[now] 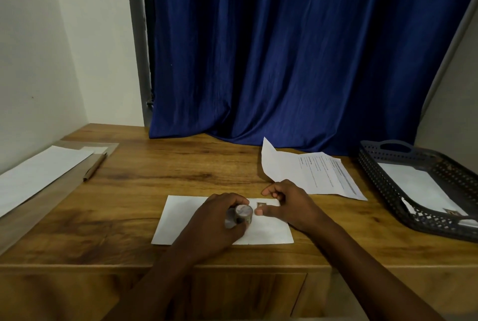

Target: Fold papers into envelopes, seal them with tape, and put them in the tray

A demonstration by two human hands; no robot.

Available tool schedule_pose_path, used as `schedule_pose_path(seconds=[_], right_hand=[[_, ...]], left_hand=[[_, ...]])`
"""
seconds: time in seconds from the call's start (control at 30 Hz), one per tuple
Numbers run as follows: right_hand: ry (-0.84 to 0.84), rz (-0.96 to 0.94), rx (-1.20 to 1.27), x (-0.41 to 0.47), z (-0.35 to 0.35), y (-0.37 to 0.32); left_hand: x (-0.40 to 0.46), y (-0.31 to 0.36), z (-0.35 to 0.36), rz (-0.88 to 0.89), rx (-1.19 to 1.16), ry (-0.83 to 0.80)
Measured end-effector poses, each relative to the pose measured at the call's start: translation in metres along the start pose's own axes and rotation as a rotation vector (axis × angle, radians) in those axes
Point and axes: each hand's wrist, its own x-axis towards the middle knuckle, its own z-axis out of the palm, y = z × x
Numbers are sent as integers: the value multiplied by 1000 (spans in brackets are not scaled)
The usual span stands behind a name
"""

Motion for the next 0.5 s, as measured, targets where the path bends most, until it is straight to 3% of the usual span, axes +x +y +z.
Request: schedule_pose_path(seconds=[0.3, 0.5], right_hand=[[83, 60, 144, 5, 5, 1], [80, 112, 77, 12, 8, -3]], left_hand=[[-1, 1, 0, 1, 18, -3], [1, 0, 1, 12, 28, -7]])
